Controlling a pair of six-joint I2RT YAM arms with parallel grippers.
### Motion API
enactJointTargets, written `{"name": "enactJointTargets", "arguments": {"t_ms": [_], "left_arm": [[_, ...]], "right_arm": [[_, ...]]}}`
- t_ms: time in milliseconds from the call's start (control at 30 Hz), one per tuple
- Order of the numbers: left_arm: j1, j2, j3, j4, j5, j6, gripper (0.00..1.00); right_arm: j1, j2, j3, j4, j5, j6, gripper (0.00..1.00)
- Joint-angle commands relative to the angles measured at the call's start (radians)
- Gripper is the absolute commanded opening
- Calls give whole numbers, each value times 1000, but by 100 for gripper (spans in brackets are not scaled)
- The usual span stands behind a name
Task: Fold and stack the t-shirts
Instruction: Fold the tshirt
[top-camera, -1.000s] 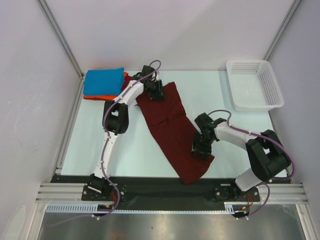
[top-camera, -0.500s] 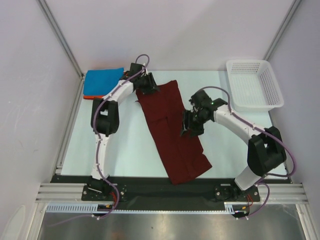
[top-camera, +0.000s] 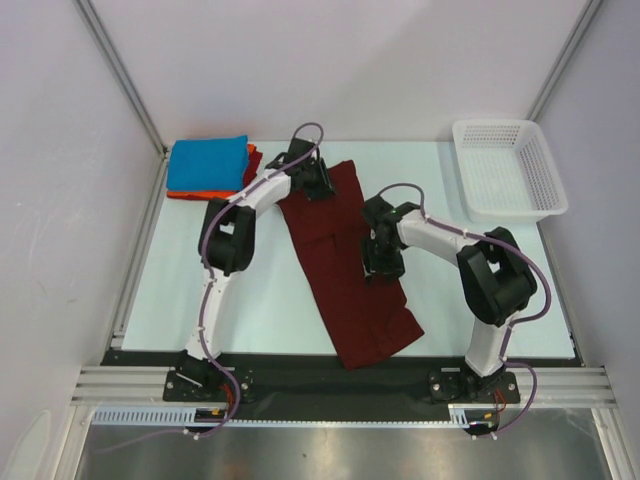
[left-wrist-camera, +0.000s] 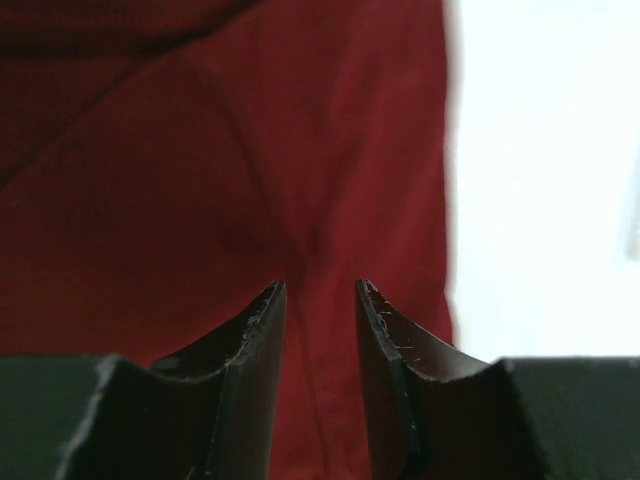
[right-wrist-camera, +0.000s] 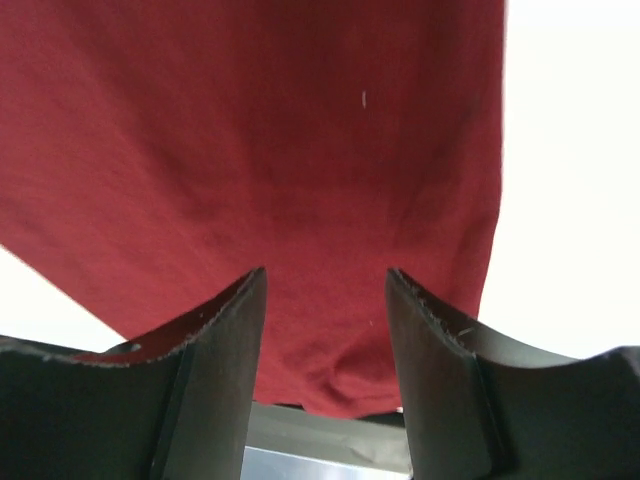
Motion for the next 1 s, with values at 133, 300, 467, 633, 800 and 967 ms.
{"name": "enactJointTargets", "arguments": {"t_ms": [133, 300, 467, 633, 800, 967], "left_arm": [[28, 142, 81, 41, 59, -102, 39], [83, 256, 180, 72, 166, -134, 40], [136, 358, 337, 173, 303, -209, 39], [180, 392, 386, 305, 396, -279, 42], [187, 211, 346, 172, 377, -117, 50], [183, -199, 101, -4, 240, 60, 53]], "right_arm": [[121, -29, -83, 7, 187, 136, 56], [189, 32, -65, 26, 127, 202, 56], [244, 87, 28, 46, -21, 220, 56], [240, 118, 134, -2, -2, 222, 57], [186, 32, 171, -52, 40, 167, 61], [145, -123, 112, -108, -14, 84, 73]]}}
